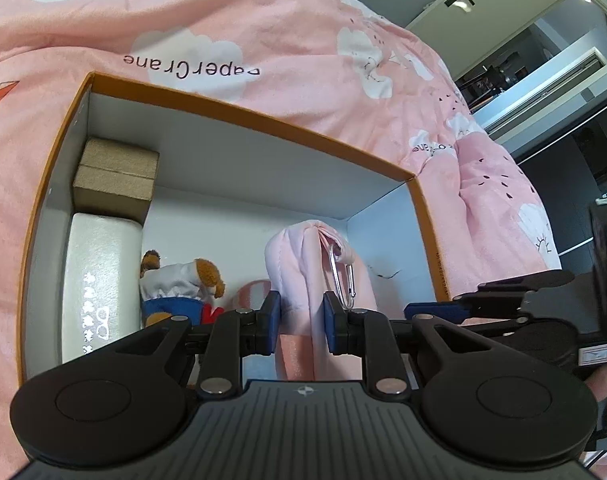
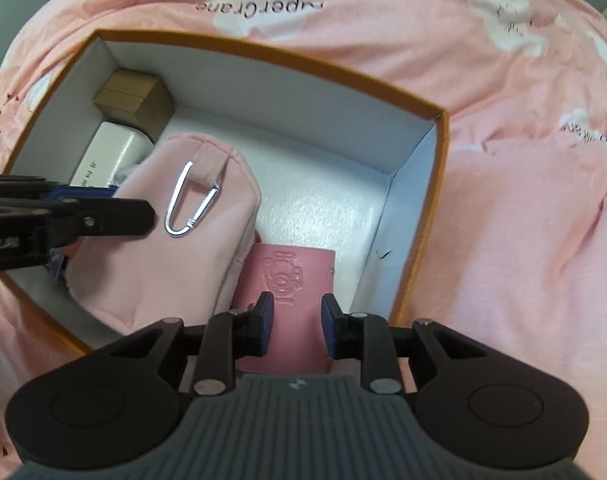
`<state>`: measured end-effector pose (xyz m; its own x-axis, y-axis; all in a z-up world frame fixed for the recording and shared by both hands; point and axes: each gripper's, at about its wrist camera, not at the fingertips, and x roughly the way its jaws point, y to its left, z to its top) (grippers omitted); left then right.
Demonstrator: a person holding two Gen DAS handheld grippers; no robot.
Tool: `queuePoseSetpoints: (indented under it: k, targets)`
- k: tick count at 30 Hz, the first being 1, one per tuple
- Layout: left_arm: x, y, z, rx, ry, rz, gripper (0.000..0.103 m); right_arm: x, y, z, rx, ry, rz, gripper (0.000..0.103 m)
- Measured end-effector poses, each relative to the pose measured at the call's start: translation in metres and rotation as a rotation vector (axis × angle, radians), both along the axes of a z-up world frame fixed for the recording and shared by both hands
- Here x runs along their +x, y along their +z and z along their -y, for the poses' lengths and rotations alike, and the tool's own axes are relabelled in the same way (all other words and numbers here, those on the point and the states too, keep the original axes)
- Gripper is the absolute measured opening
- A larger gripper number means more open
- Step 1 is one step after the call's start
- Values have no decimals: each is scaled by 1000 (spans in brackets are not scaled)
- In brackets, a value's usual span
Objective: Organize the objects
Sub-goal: 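Lower the pink pouch beside the plushes with the left tool while the right tool lowers the pink tube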
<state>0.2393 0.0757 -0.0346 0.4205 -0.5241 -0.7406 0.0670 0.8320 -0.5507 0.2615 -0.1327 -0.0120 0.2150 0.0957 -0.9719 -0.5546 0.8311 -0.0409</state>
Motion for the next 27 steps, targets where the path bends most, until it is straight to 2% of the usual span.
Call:
queuePoseSetpoints:
  k: [4, 8, 11, 16, 20, 22, 27]
  targets:
    - [2, 4, 8, -28, 19, 5, 25, 2, 15, 6, -1, 25, 84, 23]
    - [6, 0, 27, -65, 50, -23, 25, 4, 34, 16, 26, 23, 179, 23]
    - [8, -5, 48, -38, 35, -43, 25, 4, 41, 22, 43, 17, 231, 23]
    - [7, -19, 73, -7, -7, -84, 25, 2, 38, 33, 72, 26, 234, 22]
    - [5, -27, 84, 54, -30, -102, 25, -2, 28, 39, 86, 25, 211, 23]
    - [5, -32, 87, 69, -47, -122, 25, -6, 28, 41, 89, 40, 228, 23]
    - [3, -34, 94, 129, -88, -124, 26, -7, 27, 40, 89, 61, 227, 23]
